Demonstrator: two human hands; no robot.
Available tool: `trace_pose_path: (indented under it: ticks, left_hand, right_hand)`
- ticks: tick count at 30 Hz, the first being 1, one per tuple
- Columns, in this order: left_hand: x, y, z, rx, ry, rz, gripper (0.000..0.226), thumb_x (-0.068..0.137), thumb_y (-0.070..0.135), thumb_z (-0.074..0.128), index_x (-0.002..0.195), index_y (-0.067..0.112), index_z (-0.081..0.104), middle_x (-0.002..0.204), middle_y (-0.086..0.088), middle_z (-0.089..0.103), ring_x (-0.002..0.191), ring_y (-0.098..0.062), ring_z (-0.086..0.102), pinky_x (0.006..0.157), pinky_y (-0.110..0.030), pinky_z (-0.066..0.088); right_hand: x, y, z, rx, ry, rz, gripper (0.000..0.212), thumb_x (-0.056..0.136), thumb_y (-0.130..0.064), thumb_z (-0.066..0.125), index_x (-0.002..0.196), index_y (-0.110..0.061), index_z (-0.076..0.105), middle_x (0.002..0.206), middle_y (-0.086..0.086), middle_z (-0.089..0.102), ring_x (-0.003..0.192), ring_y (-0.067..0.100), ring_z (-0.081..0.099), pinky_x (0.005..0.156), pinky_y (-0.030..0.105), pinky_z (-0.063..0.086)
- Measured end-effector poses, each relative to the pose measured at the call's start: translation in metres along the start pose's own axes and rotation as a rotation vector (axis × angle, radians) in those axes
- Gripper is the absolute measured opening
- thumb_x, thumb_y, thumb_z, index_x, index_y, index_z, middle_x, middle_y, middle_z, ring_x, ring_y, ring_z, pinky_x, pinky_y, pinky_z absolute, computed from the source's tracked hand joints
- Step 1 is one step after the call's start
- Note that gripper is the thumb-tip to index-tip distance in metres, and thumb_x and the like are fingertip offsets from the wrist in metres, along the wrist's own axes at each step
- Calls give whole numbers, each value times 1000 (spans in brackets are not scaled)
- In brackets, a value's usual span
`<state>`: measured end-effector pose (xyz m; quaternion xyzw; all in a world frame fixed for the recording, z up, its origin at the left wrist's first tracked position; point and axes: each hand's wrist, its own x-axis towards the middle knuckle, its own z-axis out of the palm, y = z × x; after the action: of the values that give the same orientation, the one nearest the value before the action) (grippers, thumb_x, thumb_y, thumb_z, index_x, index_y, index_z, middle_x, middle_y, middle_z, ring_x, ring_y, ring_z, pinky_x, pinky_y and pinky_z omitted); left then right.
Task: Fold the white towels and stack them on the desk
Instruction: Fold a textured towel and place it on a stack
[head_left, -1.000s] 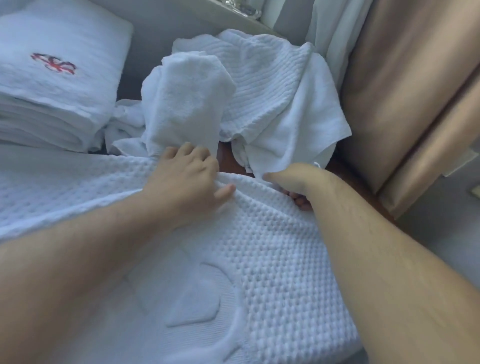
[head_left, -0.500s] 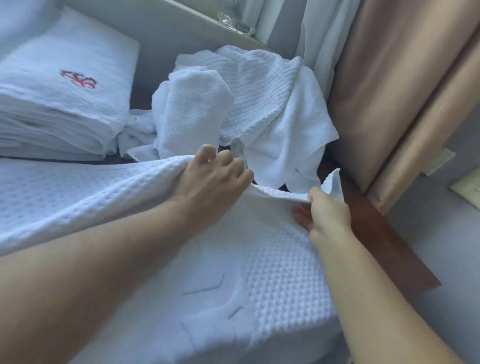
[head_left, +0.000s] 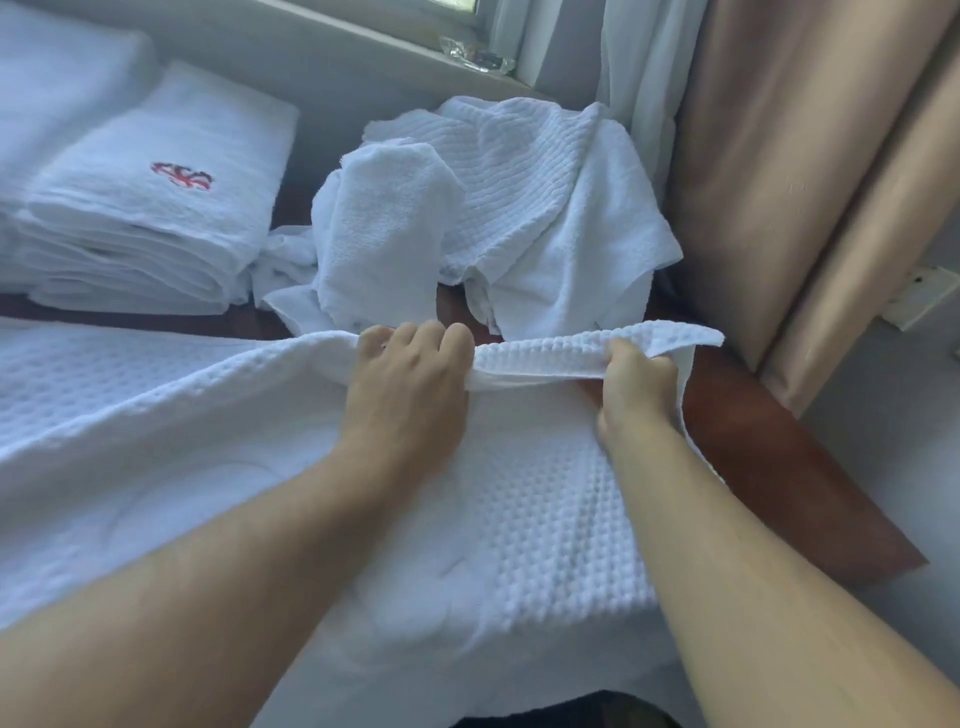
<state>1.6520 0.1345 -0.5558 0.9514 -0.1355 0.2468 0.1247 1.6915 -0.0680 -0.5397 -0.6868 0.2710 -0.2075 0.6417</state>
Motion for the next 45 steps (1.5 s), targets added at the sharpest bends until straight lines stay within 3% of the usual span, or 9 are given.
trace_pose_path:
  ticks: [3,7,13,16,21,26,33,42,45]
  left_hand:
    - [-5,3,-5,-159,106,192,24,76,11,61,100,10,66,83,-7,65,73,-33,64,68,-40,48]
    - [-11,6,-15,-202,42,401,37,73,23,41,84,17,76,62,-2,55,51,-33,51,51,-28,33]
    - [-9,5,-16,-187,-31,506,32,74,25,40,74,21,72,60,3,45,53,-23,31,57,-26,22]
    - [-13,8,-10,20,-148,301,33,89,33,39,108,34,67,83,7,58,79,-19,55,81,-35,34]
    - [-39,11,-6,-104,-135,22,33,96,31,48,125,39,61,105,7,57,117,-21,47,111,-39,16]
    - [-43,12,-20,-224,104,206,21,85,23,60,98,26,76,79,5,58,82,-26,56,88,-40,35]
    - [-49,15,-30,-256,-18,497,21,76,22,54,81,22,74,62,5,53,60,-24,53,72,-38,43]
    - [-42,18,-30,-216,-179,437,21,78,31,52,78,26,73,64,5,58,68,-19,59,78,-38,43]
    - [-38,17,-31,-205,-183,442,24,79,32,49,78,26,72,64,6,57,67,-18,58,78,-40,43]
  right_hand:
    - [4,-11,-11,3,-26,50,23,64,-22,56,86,-19,64,90,2,69,92,29,71,82,47,60]
    - [-15,-2,-44,-387,39,-155,35,92,-41,50,69,-14,55,72,-2,62,67,14,58,56,29,39]
    - [-18,9,-50,-448,182,-241,32,95,-27,51,69,-9,55,69,0,57,63,16,52,62,30,32]
    - [-13,10,-42,-487,179,-299,36,96,-21,49,60,-19,45,64,-9,47,59,3,41,56,32,27]
    - [-6,6,-43,-524,19,-289,19,97,-22,50,83,-12,57,69,-12,51,64,7,48,57,28,33]
    - [-1,6,-66,-772,-117,-178,33,92,-33,51,110,-11,67,98,5,63,92,33,59,84,40,49]
    - [-14,20,-79,-339,237,-339,38,94,-31,54,58,-21,46,62,-12,49,56,-3,51,47,11,33]
    - [-9,24,-104,-793,97,-375,36,101,-29,40,84,-5,59,83,4,57,83,28,50,73,35,42]
    - [-8,22,-106,-685,80,-411,40,101,-30,46,69,-8,54,68,-3,55,66,15,48,57,34,30]
